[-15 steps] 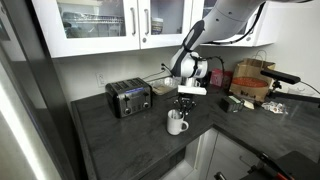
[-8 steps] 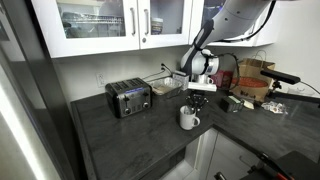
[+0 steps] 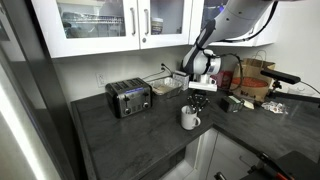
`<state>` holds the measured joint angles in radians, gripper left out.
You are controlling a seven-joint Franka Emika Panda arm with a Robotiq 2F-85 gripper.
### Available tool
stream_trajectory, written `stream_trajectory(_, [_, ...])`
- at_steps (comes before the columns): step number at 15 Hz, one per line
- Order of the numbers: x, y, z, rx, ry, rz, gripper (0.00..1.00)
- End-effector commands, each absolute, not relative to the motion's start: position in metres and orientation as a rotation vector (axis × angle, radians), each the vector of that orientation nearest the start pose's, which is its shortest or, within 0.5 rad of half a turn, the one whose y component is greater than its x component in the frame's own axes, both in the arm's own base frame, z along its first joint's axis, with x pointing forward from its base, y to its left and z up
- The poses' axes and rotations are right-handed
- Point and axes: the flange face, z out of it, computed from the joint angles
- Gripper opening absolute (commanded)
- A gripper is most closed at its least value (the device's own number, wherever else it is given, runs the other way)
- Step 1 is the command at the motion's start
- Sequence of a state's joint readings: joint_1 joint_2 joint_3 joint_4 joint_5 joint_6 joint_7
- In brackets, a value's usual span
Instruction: Move the mug cup to the right
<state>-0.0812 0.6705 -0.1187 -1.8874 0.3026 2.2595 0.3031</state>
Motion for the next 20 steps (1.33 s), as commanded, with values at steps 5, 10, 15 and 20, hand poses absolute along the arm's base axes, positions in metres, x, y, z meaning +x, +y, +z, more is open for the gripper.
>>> stream_trajectory(5, [0.585,-0.117,0.126,-2.654,1.164,0.487,0.03])
stream_trajectory(10, [0.582,-0.118,0.116,-2.646,1.184,0.499,0.03])
stream_trajectory(15, [0.582,-0.118,0.121,-2.637,1.177,0.46,0.36])
stream_trajectory(20, [0.582,-0.115,0.141,-2.675,1.122,0.416,0.72])
